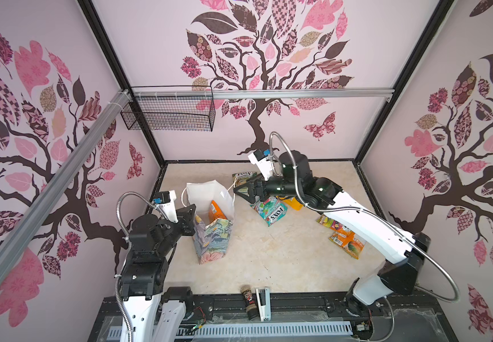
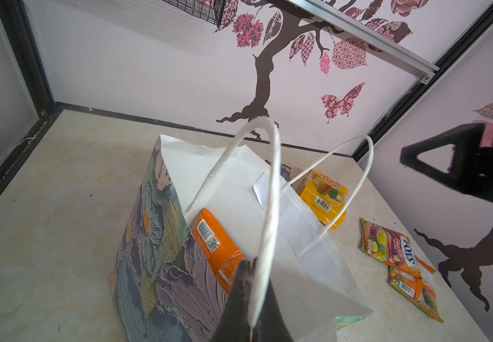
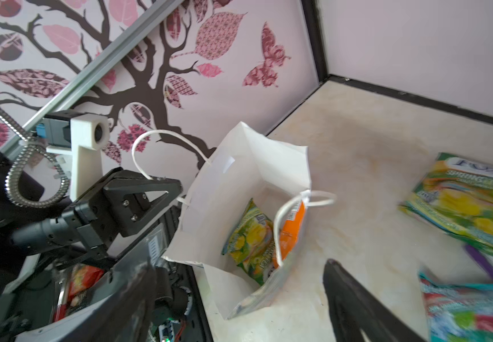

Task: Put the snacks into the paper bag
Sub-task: 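Withdraw the right gripper from the bag toward the Fox's Fruits packet, then lower the open right gripper over the Fox's Fruits packet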

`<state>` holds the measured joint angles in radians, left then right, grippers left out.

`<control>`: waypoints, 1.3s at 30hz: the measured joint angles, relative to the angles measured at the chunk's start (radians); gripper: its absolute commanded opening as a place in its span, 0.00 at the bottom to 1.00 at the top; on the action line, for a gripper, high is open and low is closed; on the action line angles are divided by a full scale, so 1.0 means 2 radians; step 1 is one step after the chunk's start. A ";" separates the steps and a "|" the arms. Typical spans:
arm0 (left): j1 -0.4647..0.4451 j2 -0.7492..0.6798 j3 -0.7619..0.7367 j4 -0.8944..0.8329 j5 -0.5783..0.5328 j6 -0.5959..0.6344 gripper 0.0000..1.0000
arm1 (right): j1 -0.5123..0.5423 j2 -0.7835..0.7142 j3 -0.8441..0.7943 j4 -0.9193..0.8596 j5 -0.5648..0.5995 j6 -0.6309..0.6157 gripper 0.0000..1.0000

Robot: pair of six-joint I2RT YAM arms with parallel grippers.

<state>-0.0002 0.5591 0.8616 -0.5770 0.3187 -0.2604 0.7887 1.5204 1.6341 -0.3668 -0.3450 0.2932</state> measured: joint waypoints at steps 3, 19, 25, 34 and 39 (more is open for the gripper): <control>0.000 0.000 0.000 0.000 0.000 0.000 0.00 | -0.011 -0.047 -0.022 -0.030 0.086 -0.014 0.99; 0.000 0.001 0.000 0.000 0.000 0.000 0.00 | -0.124 -0.058 -0.216 -0.165 0.411 0.011 1.00; 0.000 0.001 -0.001 0.002 0.004 -0.001 0.00 | -0.241 -0.098 -0.318 -0.107 0.377 0.040 0.99; 0.000 0.005 -0.001 0.004 0.011 -0.001 0.00 | -0.278 -0.088 -0.344 -0.050 0.392 0.033 0.99; 0.000 0.008 -0.001 0.004 0.012 -0.001 0.00 | -0.279 -0.085 -0.357 -0.042 0.399 0.033 0.99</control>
<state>-0.0002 0.5747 0.8597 -0.5697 0.3420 -0.2615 0.2306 1.3495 0.9207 -0.4500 0.4522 0.3592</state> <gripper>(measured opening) 0.051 0.994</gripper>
